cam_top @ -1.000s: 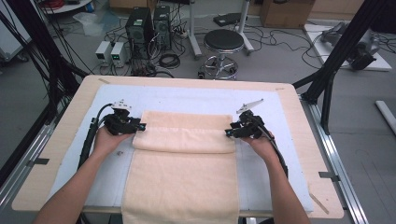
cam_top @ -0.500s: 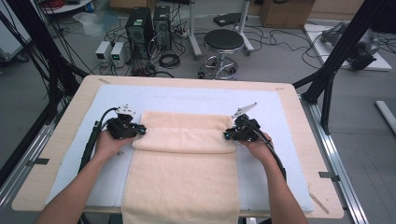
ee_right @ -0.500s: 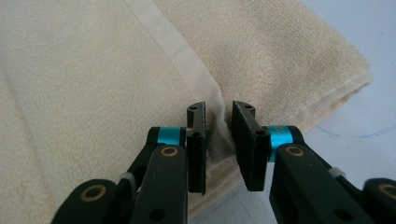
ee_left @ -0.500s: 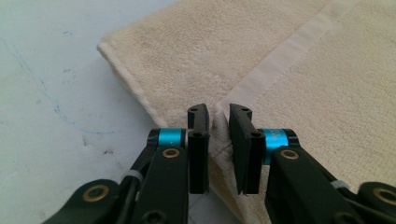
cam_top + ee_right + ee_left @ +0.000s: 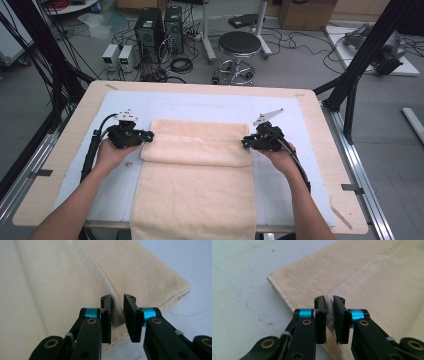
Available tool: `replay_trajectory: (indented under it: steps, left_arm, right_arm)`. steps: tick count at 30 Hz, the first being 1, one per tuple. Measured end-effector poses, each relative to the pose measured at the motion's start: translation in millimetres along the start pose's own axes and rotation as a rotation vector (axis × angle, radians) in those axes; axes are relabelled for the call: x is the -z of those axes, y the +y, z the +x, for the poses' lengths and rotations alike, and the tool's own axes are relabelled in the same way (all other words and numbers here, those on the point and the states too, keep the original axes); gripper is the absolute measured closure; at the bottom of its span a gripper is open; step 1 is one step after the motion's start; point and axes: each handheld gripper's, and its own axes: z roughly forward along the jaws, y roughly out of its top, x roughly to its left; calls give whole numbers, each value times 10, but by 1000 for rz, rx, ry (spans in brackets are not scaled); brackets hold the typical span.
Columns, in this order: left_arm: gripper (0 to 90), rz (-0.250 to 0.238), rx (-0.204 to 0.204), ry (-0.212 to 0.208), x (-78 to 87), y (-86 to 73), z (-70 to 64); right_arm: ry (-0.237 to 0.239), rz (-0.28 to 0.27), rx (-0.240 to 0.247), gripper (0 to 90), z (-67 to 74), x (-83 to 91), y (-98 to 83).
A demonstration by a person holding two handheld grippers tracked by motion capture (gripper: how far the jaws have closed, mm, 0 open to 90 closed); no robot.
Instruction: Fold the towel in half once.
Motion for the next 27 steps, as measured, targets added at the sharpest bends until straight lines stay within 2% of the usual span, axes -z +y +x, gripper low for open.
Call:
replay_trajectory:
  steps: [5,8,12,14,17,20,23,27]
  left_arm:
    - [806,-22,0,-21,92,-10,-34]
    - [807,-31,-18,-37,158,-37,-79]
    - [806,-45,-44,-47,247,-127,-184]
    - [806,-30,-55,-57,285,-180,-231]
    - [807,-39,-76,-56,342,-256,-318]
    - [807,-42,-98,-59,394,-336,-407]
    - [807,-51,-102,-65,436,-421,-480]
    - [806,-45,-120,-79,473,-505,-593]
  right_arm:
    - [15,-28,10,769,39,93,0]
    - [38,-33,17,769,90,135,-9]
    - [45,-46,35,767,211,232,-39]
    - [45,-51,52,765,265,268,-64]
    - [57,-39,58,763,351,313,-108]
    - [65,-47,79,764,464,360,-161]
    - [76,-35,94,764,573,374,-259]
    - [94,-38,82,764,677,382,-397]
